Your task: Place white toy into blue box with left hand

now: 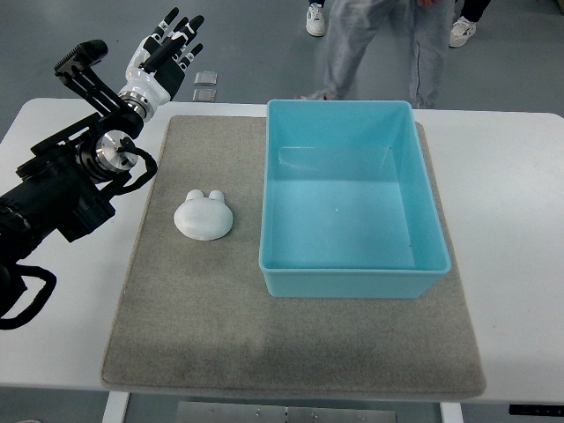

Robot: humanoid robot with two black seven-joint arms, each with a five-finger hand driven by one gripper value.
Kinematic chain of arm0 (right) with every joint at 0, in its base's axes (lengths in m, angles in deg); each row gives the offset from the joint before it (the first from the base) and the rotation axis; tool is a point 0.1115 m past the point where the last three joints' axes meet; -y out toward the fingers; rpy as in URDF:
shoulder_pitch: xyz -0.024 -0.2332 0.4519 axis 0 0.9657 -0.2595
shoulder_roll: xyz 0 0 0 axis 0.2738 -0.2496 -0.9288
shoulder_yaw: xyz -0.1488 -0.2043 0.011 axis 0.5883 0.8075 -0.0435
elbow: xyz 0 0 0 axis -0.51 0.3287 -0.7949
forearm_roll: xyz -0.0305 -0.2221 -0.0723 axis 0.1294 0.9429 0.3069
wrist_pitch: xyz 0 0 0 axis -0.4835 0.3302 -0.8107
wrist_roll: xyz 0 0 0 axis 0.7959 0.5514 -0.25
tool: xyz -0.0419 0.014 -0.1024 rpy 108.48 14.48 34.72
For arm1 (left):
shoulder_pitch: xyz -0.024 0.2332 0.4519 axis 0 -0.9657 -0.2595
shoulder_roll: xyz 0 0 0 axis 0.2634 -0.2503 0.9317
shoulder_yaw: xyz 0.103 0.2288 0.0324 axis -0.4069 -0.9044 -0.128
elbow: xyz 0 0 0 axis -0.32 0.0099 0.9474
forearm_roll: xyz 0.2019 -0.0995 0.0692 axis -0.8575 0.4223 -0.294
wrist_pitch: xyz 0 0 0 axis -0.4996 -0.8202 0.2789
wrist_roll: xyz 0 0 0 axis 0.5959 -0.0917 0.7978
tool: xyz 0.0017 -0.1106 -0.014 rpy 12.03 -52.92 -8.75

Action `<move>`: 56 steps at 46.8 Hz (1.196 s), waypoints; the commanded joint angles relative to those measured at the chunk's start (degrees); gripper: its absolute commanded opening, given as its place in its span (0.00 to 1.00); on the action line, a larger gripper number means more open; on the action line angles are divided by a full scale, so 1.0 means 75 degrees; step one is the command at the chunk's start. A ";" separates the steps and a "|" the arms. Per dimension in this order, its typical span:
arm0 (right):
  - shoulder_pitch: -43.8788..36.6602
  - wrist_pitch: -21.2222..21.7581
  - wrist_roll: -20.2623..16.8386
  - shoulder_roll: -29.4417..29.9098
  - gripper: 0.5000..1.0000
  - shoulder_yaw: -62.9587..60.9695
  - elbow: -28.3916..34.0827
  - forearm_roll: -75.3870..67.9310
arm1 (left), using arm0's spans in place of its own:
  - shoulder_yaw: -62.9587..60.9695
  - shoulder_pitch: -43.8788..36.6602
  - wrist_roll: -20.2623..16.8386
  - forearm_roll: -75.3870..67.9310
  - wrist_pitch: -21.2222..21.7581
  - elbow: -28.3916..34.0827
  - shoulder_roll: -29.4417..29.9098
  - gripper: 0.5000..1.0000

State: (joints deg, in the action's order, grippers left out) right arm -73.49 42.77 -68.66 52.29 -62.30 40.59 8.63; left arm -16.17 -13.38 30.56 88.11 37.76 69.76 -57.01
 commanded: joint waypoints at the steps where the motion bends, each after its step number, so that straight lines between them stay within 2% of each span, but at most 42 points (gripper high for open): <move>1: 0.0000 0.0000 0.0000 0.0000 0.87 -0.0004 0.0008 -0.0001 | 0.0000 -0.0012 -0.0013 -0.0002 0.0000 0.0004 0.0006 0.99; 8: 0.0000 0.0000 0.0000 0.0000 0.87 0.0008 0.0008 -0.0001 | 0.0012 -0.0035 -0.0235 0.0010 0.0012 0.0050 0.0006 0.98; 41: 0.0000 0.0000 0.0000 0.0000 0.87 0.0008 0.0008 -0.0001 | -0.0141 0.0082 -0.0236 -0.0049 0.0012 0.0050 0.0065 0.98; 56: 0.0000 0.0000 0.0000 0.0000 0.87 0.0008 -0.0004 -0.0001 | -0.0106 -0.0012 -0.0236 -0.2228 0.0094 -0.0043 0.0159 0.98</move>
State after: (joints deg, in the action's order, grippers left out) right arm -73.49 42.78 -68.66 52.29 -62.28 40.57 8.63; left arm -16.62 -13.45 28.80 73.99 38.45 69.51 -56.15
